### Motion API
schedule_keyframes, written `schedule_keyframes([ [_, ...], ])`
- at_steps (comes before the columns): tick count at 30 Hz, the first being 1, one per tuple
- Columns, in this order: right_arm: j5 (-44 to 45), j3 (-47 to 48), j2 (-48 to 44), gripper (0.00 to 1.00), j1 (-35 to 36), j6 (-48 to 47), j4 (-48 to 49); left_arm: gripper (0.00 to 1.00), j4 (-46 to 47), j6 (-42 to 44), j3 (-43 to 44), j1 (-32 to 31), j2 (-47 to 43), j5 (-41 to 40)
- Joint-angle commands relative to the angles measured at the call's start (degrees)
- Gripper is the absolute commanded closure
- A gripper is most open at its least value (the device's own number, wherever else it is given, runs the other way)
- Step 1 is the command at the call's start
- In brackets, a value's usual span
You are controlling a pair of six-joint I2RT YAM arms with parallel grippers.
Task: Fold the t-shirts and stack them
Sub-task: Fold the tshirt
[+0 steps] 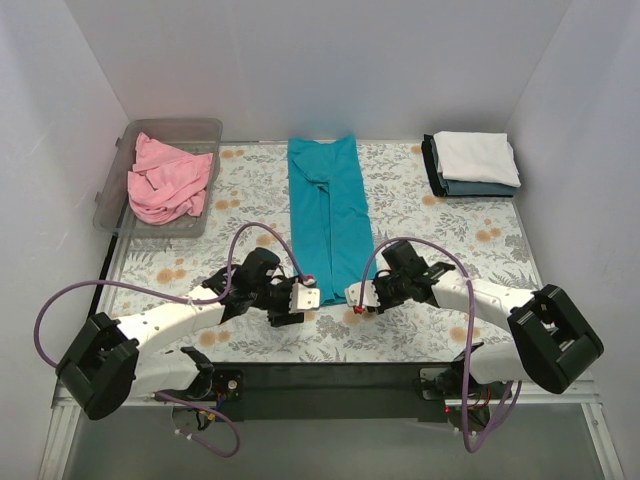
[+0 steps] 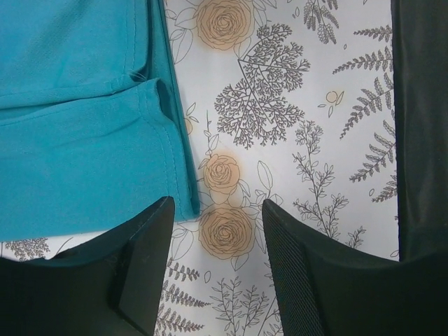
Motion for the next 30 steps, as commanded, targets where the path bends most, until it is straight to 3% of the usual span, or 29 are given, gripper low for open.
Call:
schedule_keyframes([
  [1,1.4,-0.3,2.8,0.72,-0.8,0.0,-0.8,0.48,1.5,1.5,-0.9,-0.1,0.4,-0.2],
  [3,2.0,-0.4,3.2,0.78,-1.0,0.0,-1.0,0.49,1.4,2.7,-1.2,-0.1,1.0,0.5],
  [7,2.6,0.1,3.6,0.99,-1.1,1.2,-1.2,0.52,2.6,2.9,-1.2,-0.1,4.2,-0.2],
  [14,3.3,2.7,3.4,0.99,-1.0,2.4,-3.8,0.55,6.6,3.5,-0.8,-0.1,7.5,-2.4],
  [23,1.4,3.7,2.5,0.99,-1.0,2.9,-5.7,0.56,4.8,3.8,2.5,-0.1,4.2,-0.2],
  [30,2.3,4.9,3.9,0.99,-0.9,3.6,-5.8,0.57,6.8,4.7,2.5,-0.2,10.1,-1.3],
])
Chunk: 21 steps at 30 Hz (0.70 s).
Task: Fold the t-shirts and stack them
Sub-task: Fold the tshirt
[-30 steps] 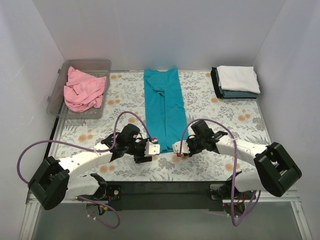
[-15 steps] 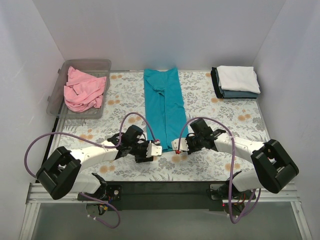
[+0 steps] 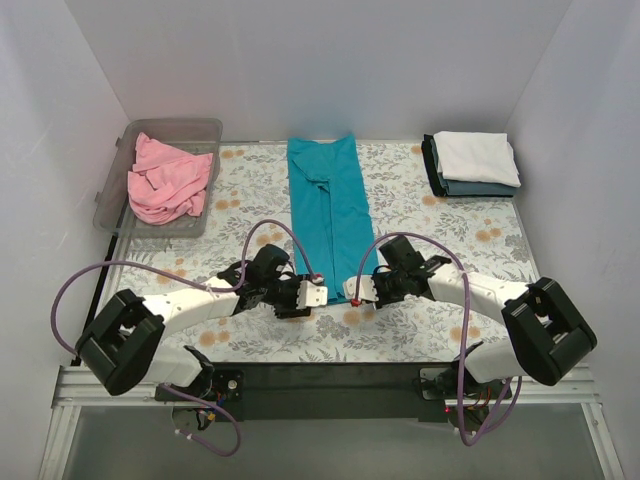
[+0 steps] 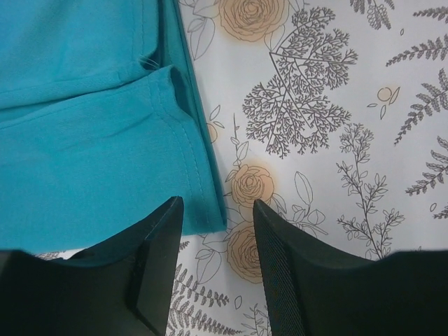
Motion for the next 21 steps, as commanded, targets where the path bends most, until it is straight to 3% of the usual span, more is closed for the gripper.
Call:
schedule_keyframes([
  [1,0.3,1.7,1.1,0.99,-0.3,1.3,-3.4,0.57,1.8,1.3,0.7,-0.1,1.9,-0.1],
  [5,0.0,1.6,1.0,0.99,-0.3,1.6,-3.3,0.57,3.1,2.2,0.1,-0.1,4.8,-1.5],
  [8,0.4,2.2,1.6,0.99,0.0,2.6,-4.3,0.64,2.7,2.6,-0.4,-0.1,5.3,-1.6],
  [12,1.1,2.8,1.4,0.99,0.8,4.9,-5.0,0.76,1.0,2.8,-0.5,-0.1,5.7,-2.7],
  [16,1.2,3.8,1.2,0.99,1.6,7.8,-6.1,1.00,-0.5,3.3,-0.1,-0.1,5.5,-3.8],
  [21,1.7,3.4,-2.8,0.99,3.7,10.5,-7.7,1.00,-4.6,2.7,1.1,-0.1,2.1,-0.4],
])
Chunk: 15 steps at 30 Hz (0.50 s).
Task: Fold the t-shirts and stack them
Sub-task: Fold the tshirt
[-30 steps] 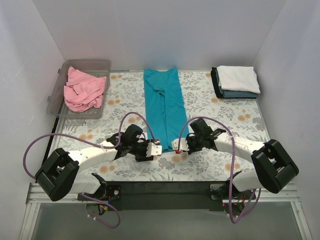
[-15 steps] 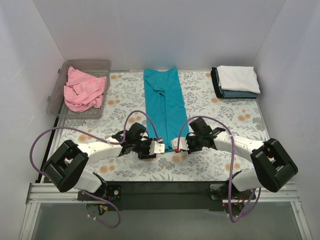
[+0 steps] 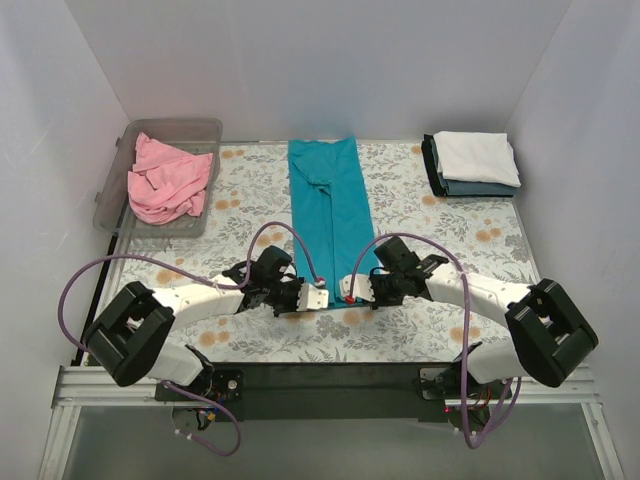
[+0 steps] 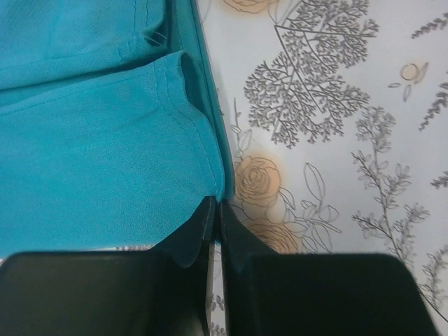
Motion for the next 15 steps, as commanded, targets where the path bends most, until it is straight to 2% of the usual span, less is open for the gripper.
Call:
schedule_keyframes([
  [1,0.0,1.1,-4.2,0.99,2.7,4.3,-4.2,1.00,-7.5,0.3,1.1,-0.1,-3.4,2.2],
  [5,-0.3,0.6,-9.1,0.99,6.5,7.5,-6.4,1.00,-13.9,1.5,2.1,-0.2,-8.4,5.8],
  [12,-0.1,4.2,-12.6,0.99,7.5,8.0,-10.7,1.00,-19.0,-4.9,3.3,0.3,-14.9,6.9],
  [15,2.1,6.0,-12.1,0.99,7.0,5.9,-10.3,1.00,-18.0,-6.4,5.4,5.3,-15.0,7.1],
])
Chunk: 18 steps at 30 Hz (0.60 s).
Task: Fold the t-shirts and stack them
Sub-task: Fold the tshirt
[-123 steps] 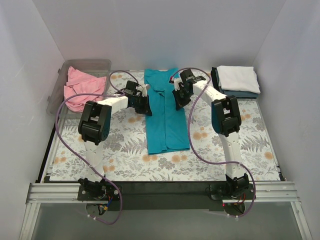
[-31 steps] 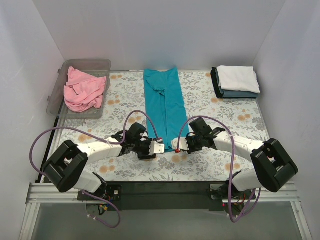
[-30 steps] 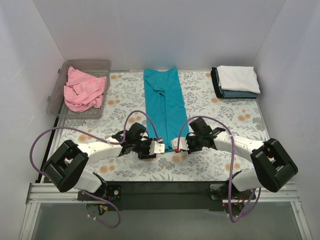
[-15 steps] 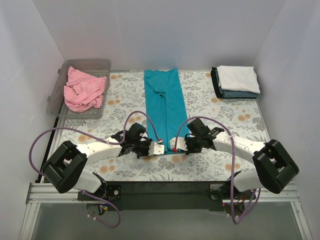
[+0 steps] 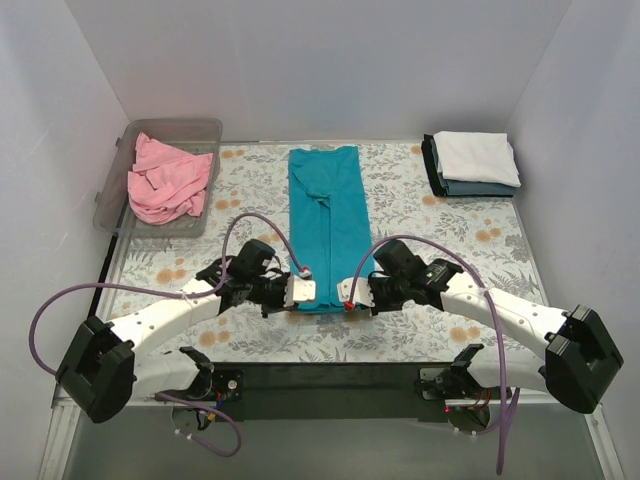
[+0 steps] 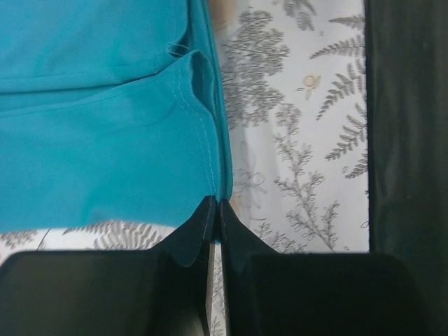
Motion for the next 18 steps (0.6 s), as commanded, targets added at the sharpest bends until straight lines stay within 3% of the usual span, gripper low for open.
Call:
schedule_keyframes([
  [1,1.5,4.1,-0.5,0.99,-1.1,-1.3,-0.9,1.00,-1.8,-1.6,4.8,5.9,-0.4,2.4],
  [5,2.5,6.0,1.1,0.99,-2.2,-2.7,1.5,1.00,0.7,1.2,8.2,11.4,3.1,3.3],
  [18,-0.3,23.2,18.6,0.99,-14.2,-13.0,5.7,1.00,9.1,8.4,20.8,18.3,20.2,4.1],
])
